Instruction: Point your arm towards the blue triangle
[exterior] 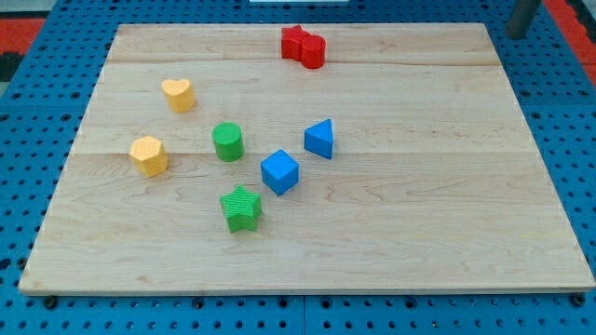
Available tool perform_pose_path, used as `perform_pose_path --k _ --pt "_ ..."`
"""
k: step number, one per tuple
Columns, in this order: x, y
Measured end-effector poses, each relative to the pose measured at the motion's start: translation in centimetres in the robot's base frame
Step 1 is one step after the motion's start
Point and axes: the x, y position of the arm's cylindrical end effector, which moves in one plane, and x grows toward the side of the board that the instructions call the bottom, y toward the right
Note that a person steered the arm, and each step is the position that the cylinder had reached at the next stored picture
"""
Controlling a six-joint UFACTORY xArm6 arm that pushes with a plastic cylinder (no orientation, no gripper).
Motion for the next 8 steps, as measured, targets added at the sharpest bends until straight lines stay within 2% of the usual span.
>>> perform_pose_path --k 1,2,3,4,6,8 --pt "6.7 -2.4" --pt "15.1 -7.1" --pt "19.0 -17.8" --pt "20.7 -19.8" --pt "20.7 -22.8" --pt "20.7 -23.3"
